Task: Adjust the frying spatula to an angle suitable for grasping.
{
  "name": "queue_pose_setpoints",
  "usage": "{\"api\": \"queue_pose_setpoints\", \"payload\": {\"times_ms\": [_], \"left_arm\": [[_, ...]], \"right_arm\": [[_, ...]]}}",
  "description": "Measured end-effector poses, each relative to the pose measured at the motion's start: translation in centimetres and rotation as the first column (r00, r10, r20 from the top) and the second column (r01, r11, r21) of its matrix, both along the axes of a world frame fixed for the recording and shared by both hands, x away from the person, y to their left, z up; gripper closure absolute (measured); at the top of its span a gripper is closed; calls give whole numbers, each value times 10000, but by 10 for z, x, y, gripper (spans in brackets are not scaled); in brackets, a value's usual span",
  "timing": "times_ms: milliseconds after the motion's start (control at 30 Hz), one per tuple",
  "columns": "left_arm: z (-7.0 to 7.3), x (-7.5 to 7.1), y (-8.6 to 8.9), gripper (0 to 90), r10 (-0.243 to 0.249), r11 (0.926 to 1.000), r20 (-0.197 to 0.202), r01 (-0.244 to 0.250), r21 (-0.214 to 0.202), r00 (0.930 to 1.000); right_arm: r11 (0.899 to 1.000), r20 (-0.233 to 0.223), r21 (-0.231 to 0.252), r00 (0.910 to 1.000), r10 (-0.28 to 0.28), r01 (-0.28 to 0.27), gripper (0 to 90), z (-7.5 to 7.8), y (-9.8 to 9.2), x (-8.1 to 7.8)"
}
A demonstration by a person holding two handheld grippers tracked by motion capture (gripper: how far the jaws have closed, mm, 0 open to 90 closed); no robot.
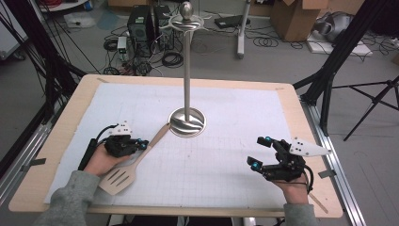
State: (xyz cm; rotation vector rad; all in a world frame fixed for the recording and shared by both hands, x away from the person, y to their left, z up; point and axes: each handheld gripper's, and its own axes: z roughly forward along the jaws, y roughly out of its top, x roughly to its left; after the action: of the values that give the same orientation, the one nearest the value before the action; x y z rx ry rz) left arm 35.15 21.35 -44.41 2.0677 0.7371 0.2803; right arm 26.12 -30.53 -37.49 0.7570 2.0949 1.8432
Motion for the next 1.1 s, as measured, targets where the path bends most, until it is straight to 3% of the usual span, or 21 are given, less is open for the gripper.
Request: {"api": "queue_pose_setpoints", "payload": {"times_ms": [67,133,433,600,1100], "left_arm": [[-2,0,-2,897,28,9993,37,-29,386,10000],[-2,1,-1,898,-27,9990,-56,29,445,10000],[-3,-1,-5,898,-220,9985,-42,222,498,9997],[-2,-5,-8,898,-798,9955,86,792,514,9968],[-3,-7,-11,898,-1440,9886,-8,1439,432,9896]], "right_arm": [[10000,-16,7,10000,13,-13,140,0,1,0],[10000,-10,-24,10000,20,-20,140,0,1,0],[10000,-29,-65,10000,65,-66,140,-1,2,1],[10000,1,18,10000,-4,4,140,0,1,1],[10000,-93,37,10000,7,-7,140,-1,0,0]]}}
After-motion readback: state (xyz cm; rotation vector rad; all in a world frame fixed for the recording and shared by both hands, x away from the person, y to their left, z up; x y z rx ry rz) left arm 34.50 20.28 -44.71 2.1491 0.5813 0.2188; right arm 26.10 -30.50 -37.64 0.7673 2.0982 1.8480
